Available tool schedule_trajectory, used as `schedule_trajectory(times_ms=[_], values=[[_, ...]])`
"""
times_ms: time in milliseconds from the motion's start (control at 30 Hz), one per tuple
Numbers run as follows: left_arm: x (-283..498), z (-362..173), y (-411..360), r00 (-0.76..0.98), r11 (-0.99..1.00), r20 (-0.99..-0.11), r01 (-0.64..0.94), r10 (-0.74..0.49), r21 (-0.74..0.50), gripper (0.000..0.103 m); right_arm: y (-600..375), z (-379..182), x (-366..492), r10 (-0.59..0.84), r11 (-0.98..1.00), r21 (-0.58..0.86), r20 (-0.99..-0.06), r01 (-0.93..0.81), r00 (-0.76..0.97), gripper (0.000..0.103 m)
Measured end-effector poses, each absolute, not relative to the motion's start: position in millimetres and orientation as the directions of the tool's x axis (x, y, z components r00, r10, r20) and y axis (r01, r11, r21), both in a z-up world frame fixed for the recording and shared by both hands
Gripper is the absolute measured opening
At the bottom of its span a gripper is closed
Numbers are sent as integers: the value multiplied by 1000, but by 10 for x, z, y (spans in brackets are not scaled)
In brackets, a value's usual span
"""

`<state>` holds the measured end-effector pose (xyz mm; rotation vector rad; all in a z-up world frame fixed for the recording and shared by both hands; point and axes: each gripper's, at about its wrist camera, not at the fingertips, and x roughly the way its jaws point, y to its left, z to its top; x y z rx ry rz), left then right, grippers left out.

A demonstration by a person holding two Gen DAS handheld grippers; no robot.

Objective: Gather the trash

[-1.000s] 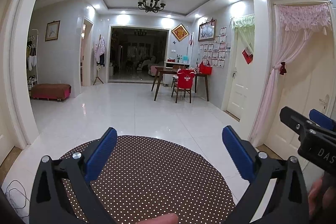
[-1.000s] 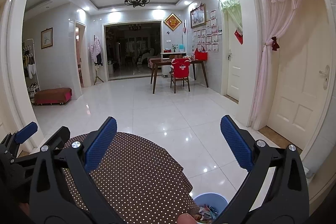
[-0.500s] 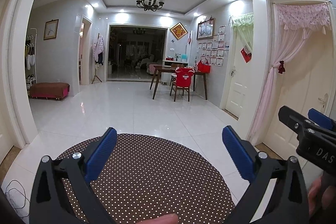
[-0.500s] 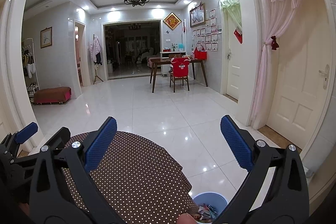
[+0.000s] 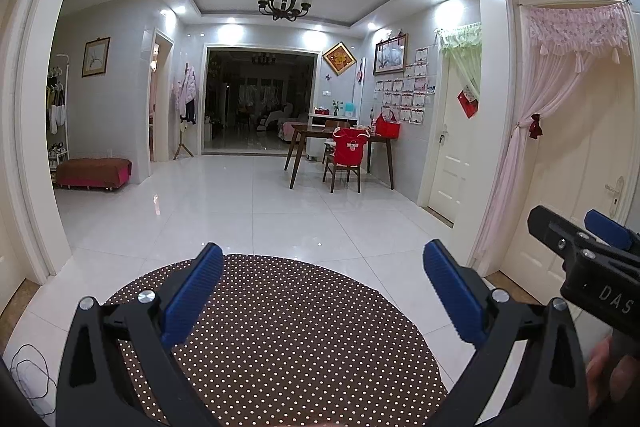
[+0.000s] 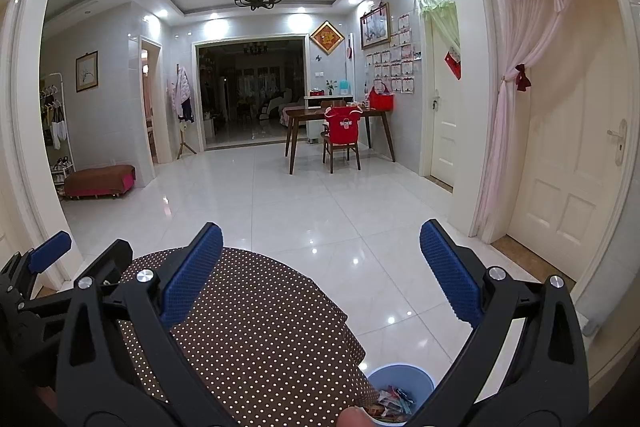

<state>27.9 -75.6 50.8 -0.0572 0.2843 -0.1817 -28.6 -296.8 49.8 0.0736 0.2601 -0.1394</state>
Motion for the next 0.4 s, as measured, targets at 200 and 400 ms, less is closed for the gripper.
schedule_trajectory(times_ms=[200, 400], values=[[295, 451, -785, 943, 983, -280, 167, -180, -69, 98, -3001, 470, -279, -128, 987, 58, -268, 148, 955, 97], [319, 431, -813, 943, 986, -287, 155, -167, -65, 98, -3006, 458, -279, -126, 987, 60, -269, 147, 955, 97]])
